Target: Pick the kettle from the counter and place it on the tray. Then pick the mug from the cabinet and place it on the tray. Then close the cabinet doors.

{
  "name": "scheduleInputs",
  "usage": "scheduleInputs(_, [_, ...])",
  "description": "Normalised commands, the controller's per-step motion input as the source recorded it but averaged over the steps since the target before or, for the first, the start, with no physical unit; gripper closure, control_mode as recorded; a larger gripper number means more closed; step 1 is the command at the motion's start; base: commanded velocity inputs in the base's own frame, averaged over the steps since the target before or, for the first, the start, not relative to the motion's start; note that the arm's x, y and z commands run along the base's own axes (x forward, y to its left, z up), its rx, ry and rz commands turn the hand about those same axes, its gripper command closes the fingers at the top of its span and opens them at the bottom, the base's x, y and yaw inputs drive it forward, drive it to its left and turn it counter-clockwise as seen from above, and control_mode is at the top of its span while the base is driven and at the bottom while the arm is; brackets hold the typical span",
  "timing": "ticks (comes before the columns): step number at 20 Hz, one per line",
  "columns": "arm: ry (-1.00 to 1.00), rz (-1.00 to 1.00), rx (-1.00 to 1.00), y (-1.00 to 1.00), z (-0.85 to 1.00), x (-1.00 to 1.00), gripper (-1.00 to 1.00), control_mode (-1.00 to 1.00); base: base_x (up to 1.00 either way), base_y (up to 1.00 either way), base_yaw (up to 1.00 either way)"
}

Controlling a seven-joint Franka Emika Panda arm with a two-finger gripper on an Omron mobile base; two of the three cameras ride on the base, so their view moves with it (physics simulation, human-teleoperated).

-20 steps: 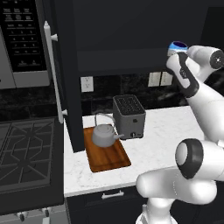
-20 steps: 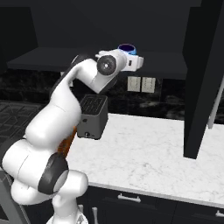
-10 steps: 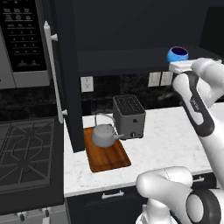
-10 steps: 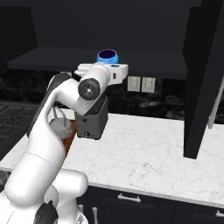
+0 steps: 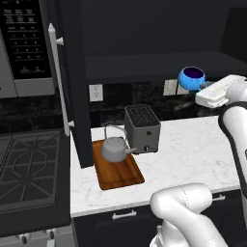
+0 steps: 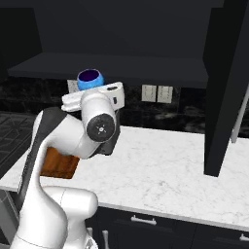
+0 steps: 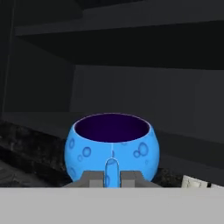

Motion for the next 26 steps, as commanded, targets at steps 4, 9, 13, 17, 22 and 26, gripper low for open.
scheduleInputs(4, [0.00,0.24,-0.09,0.82,-0.42,-0.99,1.00,-1.00,0.00,0.00,0.00])
scheduleInputs(9, [0.00,0.21,-0.13,0.97,-0.48,-0.80,1.00,-1.00,0.00,0.00,0.00])
scheduleInputs(13, [0.03,0.19,-0.08,0.95,-0.51,-0.44,1.00,-1.00,0.00,0.00,0.00])
scheduleInputs(17, [0.00,0.20,0.00,0.59,-0.54,-0.05,1.00,-1.00,0.00,0.00,0.00])
scheduleInputs(22, [-0.02,0.25,0.02,0.21,-0.65,0.10,1.00,-1.00,0.00,0.00,0.00])
scheduleInputs(26, [-0.11,0.30,0.09,0.00,-0.76,0.19,1.00,-1.00,0.00,0.00,0.00])
